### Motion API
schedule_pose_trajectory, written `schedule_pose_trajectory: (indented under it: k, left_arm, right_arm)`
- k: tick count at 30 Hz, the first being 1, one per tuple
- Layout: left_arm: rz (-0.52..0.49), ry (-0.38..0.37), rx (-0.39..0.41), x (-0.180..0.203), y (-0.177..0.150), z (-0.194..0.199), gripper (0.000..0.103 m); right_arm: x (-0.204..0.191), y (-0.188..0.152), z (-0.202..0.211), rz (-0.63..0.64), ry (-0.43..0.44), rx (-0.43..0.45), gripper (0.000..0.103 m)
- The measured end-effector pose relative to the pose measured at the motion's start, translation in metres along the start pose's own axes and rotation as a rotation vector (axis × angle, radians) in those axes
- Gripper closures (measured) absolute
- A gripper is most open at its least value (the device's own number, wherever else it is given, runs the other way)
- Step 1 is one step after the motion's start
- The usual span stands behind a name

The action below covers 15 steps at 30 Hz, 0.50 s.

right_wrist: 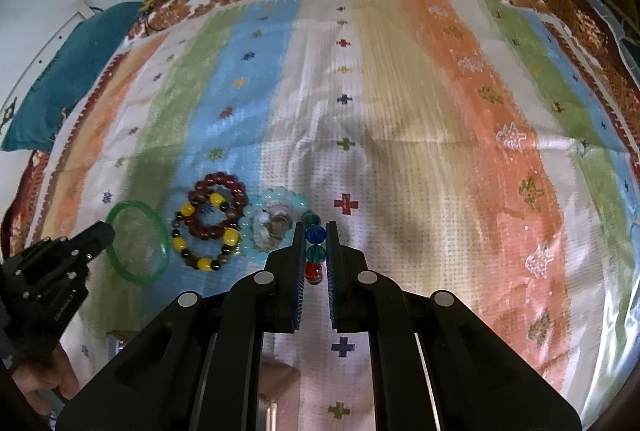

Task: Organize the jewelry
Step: 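Lift and carry the green bangle and multicolour bracelet toward the silver tin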

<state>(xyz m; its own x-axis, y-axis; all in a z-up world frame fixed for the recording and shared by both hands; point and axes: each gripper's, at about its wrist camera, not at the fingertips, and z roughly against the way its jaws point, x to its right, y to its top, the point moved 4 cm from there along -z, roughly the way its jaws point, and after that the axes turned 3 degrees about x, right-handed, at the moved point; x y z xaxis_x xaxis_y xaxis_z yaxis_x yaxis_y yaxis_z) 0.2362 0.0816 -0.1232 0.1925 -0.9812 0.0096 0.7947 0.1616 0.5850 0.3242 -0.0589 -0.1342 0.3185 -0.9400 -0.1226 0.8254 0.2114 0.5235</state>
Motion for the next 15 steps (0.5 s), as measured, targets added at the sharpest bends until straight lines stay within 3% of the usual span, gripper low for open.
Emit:
schedule_pose_trajectory:
  k: [15]
  left_arm:
    - [0.036, -0.025, 0.041, 0.006, 0.0, 0.035, 0.096]
  right_arm:
    - [-0.015, -0.003, 0.034, 0.049, 0.003, 0.049, 0.093]
